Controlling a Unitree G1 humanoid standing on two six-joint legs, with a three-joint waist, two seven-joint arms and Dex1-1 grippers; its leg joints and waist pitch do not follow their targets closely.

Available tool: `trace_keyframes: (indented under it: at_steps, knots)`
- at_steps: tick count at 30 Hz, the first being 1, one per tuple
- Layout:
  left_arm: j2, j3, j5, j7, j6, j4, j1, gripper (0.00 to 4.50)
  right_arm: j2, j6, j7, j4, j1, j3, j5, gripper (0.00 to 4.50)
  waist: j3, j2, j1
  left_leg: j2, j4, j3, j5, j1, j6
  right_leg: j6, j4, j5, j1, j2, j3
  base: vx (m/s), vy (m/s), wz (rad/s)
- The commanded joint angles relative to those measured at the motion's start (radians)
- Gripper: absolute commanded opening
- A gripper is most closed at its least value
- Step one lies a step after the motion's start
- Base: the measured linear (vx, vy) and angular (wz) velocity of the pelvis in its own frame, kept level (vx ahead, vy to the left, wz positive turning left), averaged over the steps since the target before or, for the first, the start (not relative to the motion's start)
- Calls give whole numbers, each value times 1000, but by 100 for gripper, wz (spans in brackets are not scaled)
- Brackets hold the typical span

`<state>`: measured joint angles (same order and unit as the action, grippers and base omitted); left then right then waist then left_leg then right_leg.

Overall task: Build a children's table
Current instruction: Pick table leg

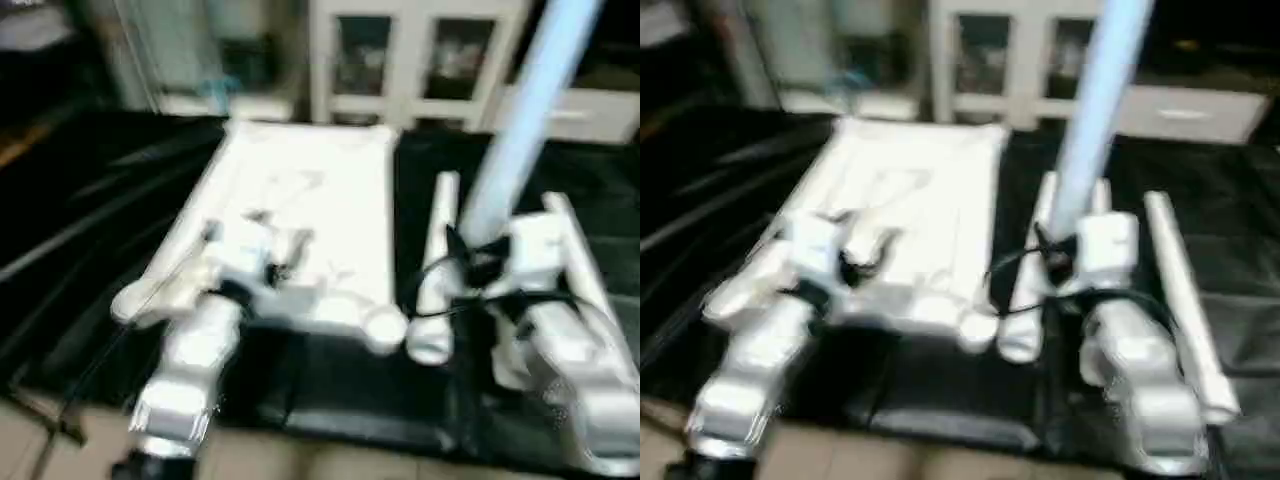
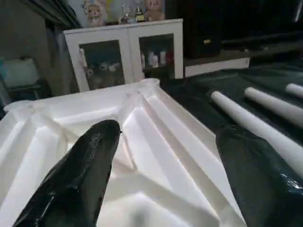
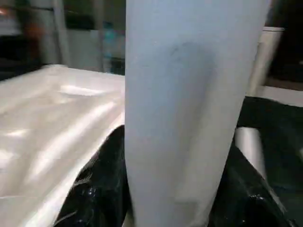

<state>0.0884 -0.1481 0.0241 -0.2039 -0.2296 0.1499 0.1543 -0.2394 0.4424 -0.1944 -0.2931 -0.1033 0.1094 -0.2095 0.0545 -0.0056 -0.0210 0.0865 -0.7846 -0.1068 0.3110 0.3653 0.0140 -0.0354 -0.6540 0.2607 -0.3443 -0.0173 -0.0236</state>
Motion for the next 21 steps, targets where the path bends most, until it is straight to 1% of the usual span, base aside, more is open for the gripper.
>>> trace_keyframes:
  at_steps: [1,2,3,4,5,6,7,8,9,10,11,12,13,14,15,16,17,18,19,20,21]
  knots:
    - [3,17,-23,36,4,23,-32,370,-2,10,-28,12,-49,-24,-12,185,-52,-53,-19,32,94,14,-188,69,-50,-223,147,191,86,-125,-28,117,-3,-26]
    - [1,15,-27,41,3,27,-37,370,-5,11,-31,17,-57,-23,-14,185,-46,-29,-15,41,129,13,-211,62,-74,-217,159,292,80,-111,-6,106,30,3]
    - [0,13,-28,42,2,30,-39,370,-5,11,-32,19,-61,-23,-15,185,-39,-5,-14,55,161,12,-195,53,-87,-195,172,381,77,-107,11,106,30,3]
    - [-5,10,-41,60,-5,56,-63,370,-7,12,-44,39,-98,-25,-24,185,-10,17,42,162,282,88,245,-2,-51,-79,107,437,47,-40,86,126,94,-10]
    - [-13,5,-51,76,-8,70,-76,370,-6,4,-58,53,-118,-30,-30,185,-30,30,46,187,305,124,458,-32,-42,-68,30,359,43,-31,97,137,108,-17]
    - [-15,6,-64,91,-8,80,-92,370,-9,-1,-68,61,-126,-31,-35,185,-52,29,59,200,331,157,624,-78,-45,-24,-31,213,22,-31,94,137,108,-17]
    - [-21,1,-82,112,-14,87,-104,370,-16,-10,-84,69,-129,-26,-45,185,-52,5,59,200,325,164,586,-98,-114,18,-32,125,-3,-43,82,151,55,-7]
    - [-25,1,-100,133,-16,91,-115,370,-22,-18,-100,70,-128,-21,-56,185,-53,0,61,195,318,163,515,-101,-157,31,-30,82,-12,-53,78,148,7,2]
    - [-28,-6,-111,142,-20,101,-127,370,-25,-22,-120,68,-126,-10,-75,185,-58,2,60,183,297,155,396,-111,-210,42,-21,29,-30,-60,73,148,7,2]
    - [-16,-21,-105,117,-31,132,-145,370,-23,-15,-145,55,-124,4,-112,185,-68,-13,54,149,232,119,-70,-70,-349,49,29,-186,-33,-117,36,127,-24,0]
    - [0,-36,-95,86,-34,159,-157,370,-23,-10,-158,45,-123,12,-131,185,-69,-40,39,119,198,73,-181,-10,-320,33,67,-346,7,-164,8,126,-36,-2]
    - [23,-47,-63,38,-34,191,-174,370,-21,1,-173,34,-122,18,-154,185,-84,-46,0,77,178,34,-263,72,-204,55,40,-700,87,-198,-10,126,-36,-2]
    - [32,-49,-44,15,-33,203,-183,370,-21,5,-180,30,-120,20,-163,185,-98,-67,-7,72,194,24,-339,72,-117,91,4,-1039,98,-154,20,110,-26,-3]
    - [36,-47,-26,-3,-30,208,-188,389,-20,7,-184,30,-119,19,-164,185,-94,-65,-10,69,202,22,-341,62,-88,95,0,-1091,91,-130,37,54,-10,-3]
    - [44,-44,1,-31,-26,214,-195,407,-22,7,-189,30,-118,16,-162,185,-90,-50,-14,72,204,23,-325,49,-66,91,3,-1068,81,-117,46,54,-10,-3]
    - [74,-35,57,-100,-24,220,-205,407,-28,-2,-199,30,-114,3,-153,185,-77,-33,-17,102,214,35,-204,20,-22,58,30,-774,59,-117,52,0,0,0]
    - [104,-35,84,-153,-26,217,-204,409,-35,-9,-213,30,-109,-3,-153,185,-73,-29,-16,114,221,40,-151,12,-13,39,37,-660,56,-118,50,0,0,0]
    - [131,-38,100,-197,-26,216,-202,409,-41,-9,-226,29,-103,-5,-159,185,-65,-22,-22,135,235,47,-38,-4,-2,-2,53,-423,45,-123,47,0,0,0]
    - [157,-40,111,-238,-32,216,-199,420,-46,-7,-243,27,-98,-5,-174,185,-60,-14,-23,147,248,49,48,-12,6,-57,62,-251,42,-129,45,0,0,0]
    - [178,-33,126,-273,-34,211,-197,436,-45,-7,-256,27,-93,-10,-184,185,-57,-11,-26,151,253,46,84,-15,12,-82,66,-188,36,-128,45,-57,31,10]
    - [225,-23,162,-353,-41,204,-198,446,-46,-12,-282,27,-78,-20,-201,185,-54,5,-28,152,258,44,119,-16,26,-100,67,-136,31,-128,44,-57,31,10]
